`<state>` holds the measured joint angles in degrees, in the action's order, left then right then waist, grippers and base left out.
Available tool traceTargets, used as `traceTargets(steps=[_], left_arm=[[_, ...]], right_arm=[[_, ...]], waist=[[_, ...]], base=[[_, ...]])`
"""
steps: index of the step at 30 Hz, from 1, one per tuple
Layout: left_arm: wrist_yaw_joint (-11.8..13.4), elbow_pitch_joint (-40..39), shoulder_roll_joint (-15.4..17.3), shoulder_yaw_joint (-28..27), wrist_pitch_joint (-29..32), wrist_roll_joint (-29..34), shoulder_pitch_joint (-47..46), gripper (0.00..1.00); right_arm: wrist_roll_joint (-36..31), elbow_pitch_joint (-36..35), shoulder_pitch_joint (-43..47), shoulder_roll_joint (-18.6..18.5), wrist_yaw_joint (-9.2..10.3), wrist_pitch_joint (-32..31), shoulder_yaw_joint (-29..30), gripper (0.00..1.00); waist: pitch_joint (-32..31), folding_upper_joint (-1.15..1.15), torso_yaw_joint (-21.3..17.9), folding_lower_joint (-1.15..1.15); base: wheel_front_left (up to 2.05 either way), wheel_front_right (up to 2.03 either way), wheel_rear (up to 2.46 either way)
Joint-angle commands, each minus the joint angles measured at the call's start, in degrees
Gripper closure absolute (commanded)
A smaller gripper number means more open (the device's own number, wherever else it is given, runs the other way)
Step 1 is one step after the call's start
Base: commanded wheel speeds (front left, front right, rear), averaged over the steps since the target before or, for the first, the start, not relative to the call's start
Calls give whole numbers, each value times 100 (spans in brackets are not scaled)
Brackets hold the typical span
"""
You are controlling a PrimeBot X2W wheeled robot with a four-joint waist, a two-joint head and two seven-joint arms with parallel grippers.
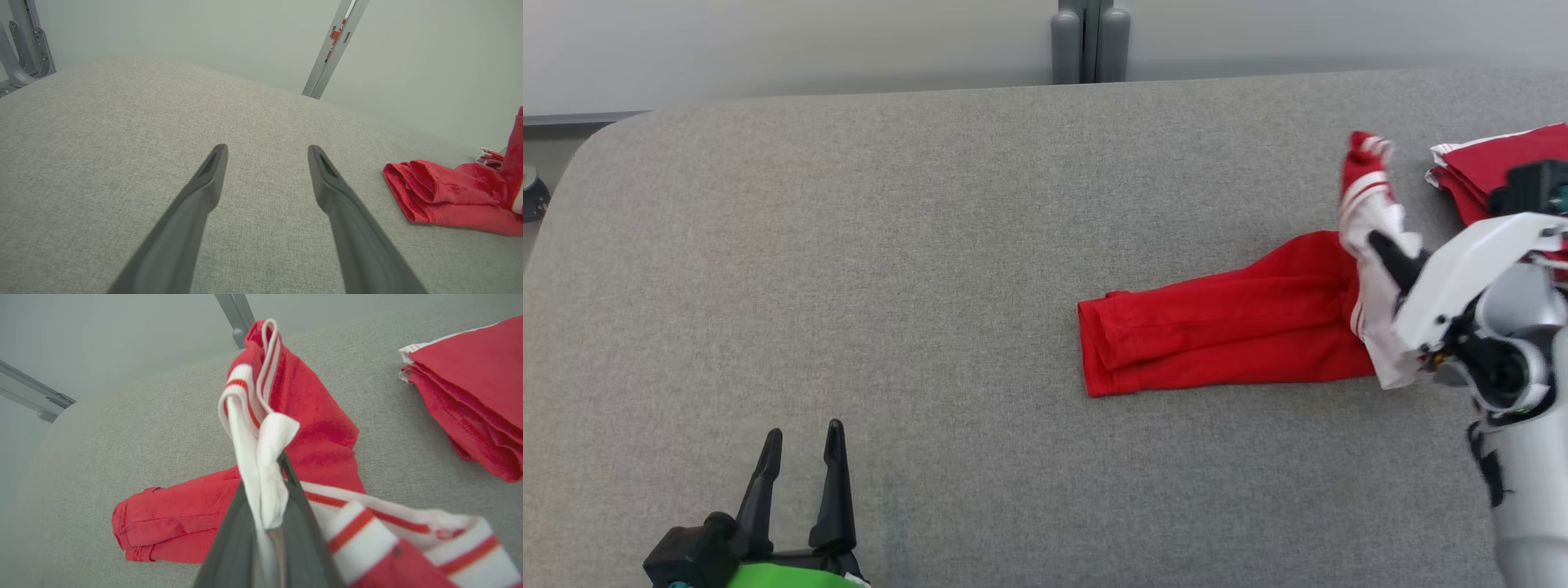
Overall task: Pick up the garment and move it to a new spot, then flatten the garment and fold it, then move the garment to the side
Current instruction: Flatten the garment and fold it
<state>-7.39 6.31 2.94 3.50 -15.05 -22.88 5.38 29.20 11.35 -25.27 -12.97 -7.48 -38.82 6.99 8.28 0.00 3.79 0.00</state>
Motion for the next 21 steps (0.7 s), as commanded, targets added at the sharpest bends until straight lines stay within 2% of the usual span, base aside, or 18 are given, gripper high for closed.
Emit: traceTargets(steps=[1, 4, 8, 14, 21], left_arm=[[-17, 44, -1, 33, -14, -54, -28, 0], [-18, 97, -1, 139, -14, -81, -132, 0], [-18, 147, 1, 213, -14, -103, -192, 0], [-18, 196, 1, 282, -14, -30, -167, 0], [-18, 271, 1, 332, -14, 15, -19, 0]], right_arm=[[-30, -103, 123, 172, 1, -17, -206, 100], [-132, -140, 278, 578, 1, 107, -729, 100], [-277, 147, 410, 856, 1, 505, -1319, 100], [-336, 755, 322, 991, 1, 1303, -1676, 100], [51, 1235, 95, 1005, 1, 1801, -2060, 100]], waist=[[19, 0, 9, 0], [54, 0, 61, 0], [46, 0, 146, 0], [40, 0, 253, 0], [-7, 0, 252, 0]], base=[[0, 0, 0], [0, 0, 0], [0, 0, 0], [0, 0, 0], [0, 0, 0]])
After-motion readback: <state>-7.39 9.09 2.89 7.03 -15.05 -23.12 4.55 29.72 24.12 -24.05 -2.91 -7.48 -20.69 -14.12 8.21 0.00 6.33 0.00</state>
